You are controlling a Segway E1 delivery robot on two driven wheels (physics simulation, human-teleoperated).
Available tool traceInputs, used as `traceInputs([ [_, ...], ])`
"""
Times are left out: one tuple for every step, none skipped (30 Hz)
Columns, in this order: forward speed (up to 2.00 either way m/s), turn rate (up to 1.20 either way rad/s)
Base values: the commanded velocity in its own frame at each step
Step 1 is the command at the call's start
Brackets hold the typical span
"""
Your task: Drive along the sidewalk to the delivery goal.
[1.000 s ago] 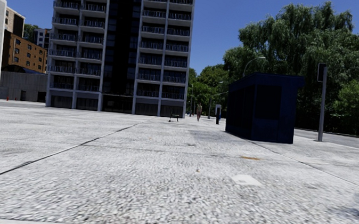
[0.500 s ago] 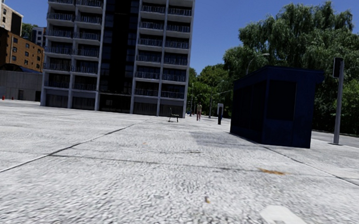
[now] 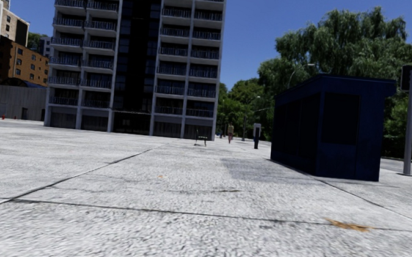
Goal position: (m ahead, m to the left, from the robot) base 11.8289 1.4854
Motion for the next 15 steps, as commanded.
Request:
traceInputs([
  [1.39,0.23],
  [1.39,0.24],
  [1.39,0.24],
  [1.39,0.24],
  [1.39,0.25],
  [1.39,0.28],
  [1.39,0.29],
  [1.39,0.29],
  [1.39,0.29],
  [1.39,0.3],
  [1.39,0.3],
  [1.39,0.3],
  [1.39,0.3],
  [1.39,0.3],
  [1.39,0.3],
])
